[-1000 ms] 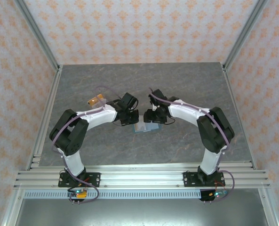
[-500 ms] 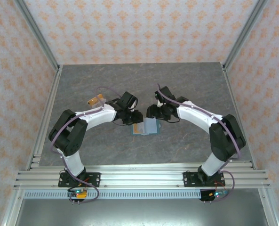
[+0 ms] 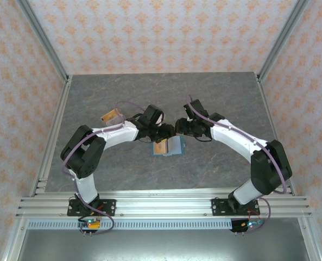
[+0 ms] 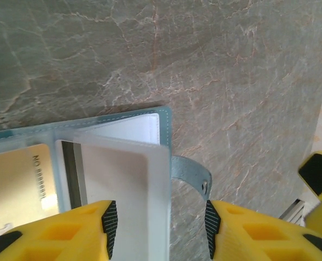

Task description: Take the credit cards out of the card holder

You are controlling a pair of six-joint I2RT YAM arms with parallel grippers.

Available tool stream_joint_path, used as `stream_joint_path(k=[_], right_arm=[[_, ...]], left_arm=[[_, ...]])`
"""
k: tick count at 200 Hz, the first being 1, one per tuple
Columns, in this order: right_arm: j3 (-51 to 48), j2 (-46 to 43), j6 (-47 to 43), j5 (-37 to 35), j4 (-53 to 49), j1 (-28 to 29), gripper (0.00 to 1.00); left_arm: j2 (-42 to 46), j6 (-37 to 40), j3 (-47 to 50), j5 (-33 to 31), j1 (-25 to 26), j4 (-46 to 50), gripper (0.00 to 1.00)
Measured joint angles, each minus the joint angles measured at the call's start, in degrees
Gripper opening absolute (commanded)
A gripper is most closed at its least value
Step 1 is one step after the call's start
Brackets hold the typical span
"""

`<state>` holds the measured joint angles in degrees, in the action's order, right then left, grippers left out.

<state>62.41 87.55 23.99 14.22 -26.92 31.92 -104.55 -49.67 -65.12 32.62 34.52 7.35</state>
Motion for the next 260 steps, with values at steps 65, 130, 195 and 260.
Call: stream_joint_path(k=[65, 130, 195, 260], right_arm=[[0.0, 0.1, -0.2, 0.1, 0.0, 0.0, 0.41], [0.7, 7.5, -0.6, 4.5, -2.0, 0.4, 0.29], [3.9, 14.4, -0.7, 5.8, -4.2, 1.7, 0.23], [5.1, 16.7, -1.1, 5.6, -5.0, 1.7, 0.22]], left_arm=[[-1.1, -1.2, -0.5, -3.1, 0.0, 1.0, 0.45], [-1.1, -0.4, -0.4, -6.2, -0.5, 5.7, 0.43], [-1.1, -0.3, -0.3, -5.8, -0.5, 6.1, 0.35], [-3.3, -0.3, -0.3, -4.7, -0.5, 6.1, 0.27]])
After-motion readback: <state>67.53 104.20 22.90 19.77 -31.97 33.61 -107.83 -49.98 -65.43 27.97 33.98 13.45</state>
